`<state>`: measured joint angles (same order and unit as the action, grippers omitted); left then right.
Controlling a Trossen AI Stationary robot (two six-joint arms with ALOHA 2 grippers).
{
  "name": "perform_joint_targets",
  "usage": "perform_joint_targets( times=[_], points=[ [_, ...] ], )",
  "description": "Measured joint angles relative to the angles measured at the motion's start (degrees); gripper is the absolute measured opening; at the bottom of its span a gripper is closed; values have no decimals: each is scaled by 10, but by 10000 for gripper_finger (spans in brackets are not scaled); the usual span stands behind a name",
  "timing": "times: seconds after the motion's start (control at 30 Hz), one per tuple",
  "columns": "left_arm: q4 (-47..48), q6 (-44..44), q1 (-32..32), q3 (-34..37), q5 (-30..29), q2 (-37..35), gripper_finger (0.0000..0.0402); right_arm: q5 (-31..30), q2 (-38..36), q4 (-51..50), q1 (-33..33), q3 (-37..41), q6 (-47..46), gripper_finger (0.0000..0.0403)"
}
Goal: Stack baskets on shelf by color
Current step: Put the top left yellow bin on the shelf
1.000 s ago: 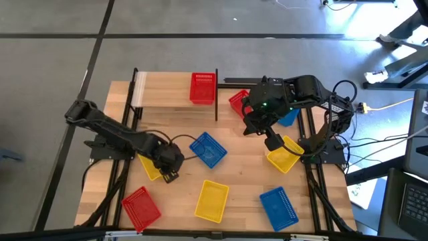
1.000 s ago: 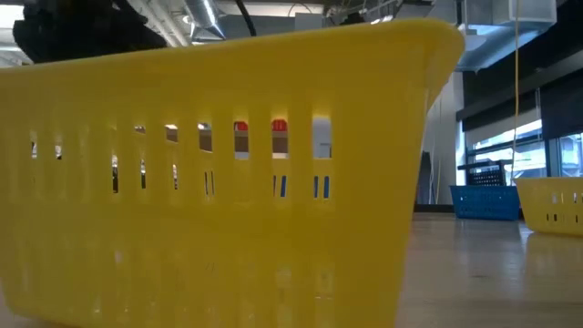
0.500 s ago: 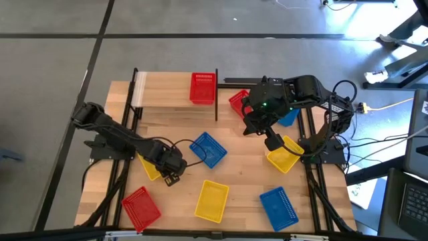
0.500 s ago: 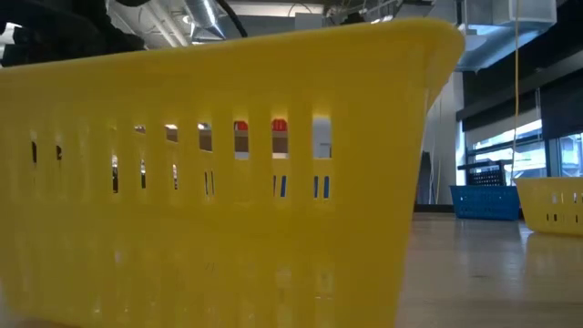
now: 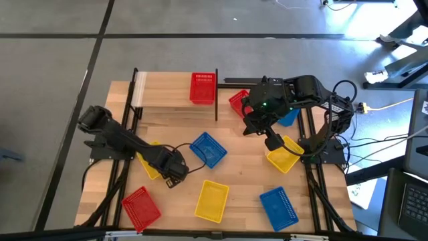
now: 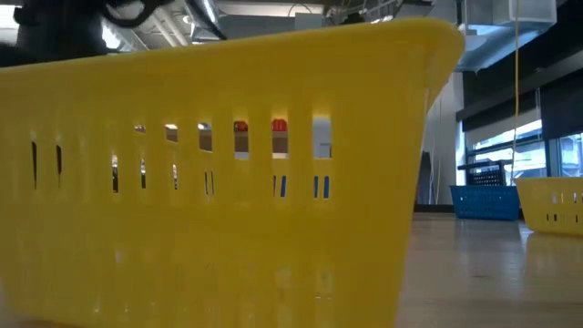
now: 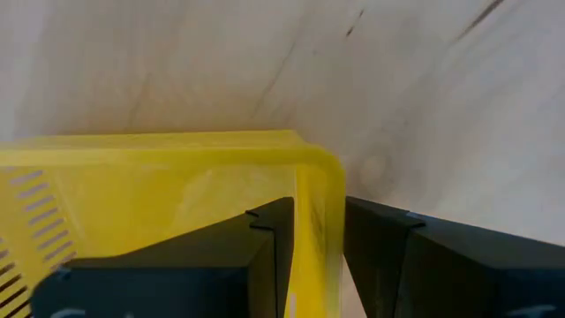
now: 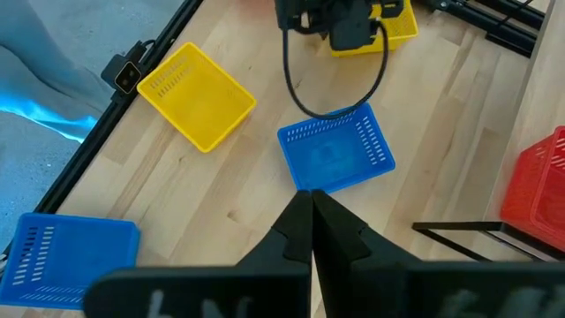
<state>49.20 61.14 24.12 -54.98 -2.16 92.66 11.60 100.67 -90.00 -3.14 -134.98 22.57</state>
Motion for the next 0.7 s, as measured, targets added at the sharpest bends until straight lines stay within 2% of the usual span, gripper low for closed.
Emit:
perform_joint_targets(
  times=[0.17,0.33,0.43,0.53,0.7],
  points=[
    [-17,0,-1,0,6,43,80,0,0,0,0,0,0,0],
    [-33,-13,-6,-1,41,64,77,0,0,0,0,0,0,0],
    [-32,-13,-10,-2,44,65,54,0,0,0,0,0,0,0],
    [-25,-13,-16,-6,47,65,14,0,0,1,0,0,0,0],
    [4,-34,-17,-37,47,67,2,0,0,1,0,0,0,0]
  ],
)
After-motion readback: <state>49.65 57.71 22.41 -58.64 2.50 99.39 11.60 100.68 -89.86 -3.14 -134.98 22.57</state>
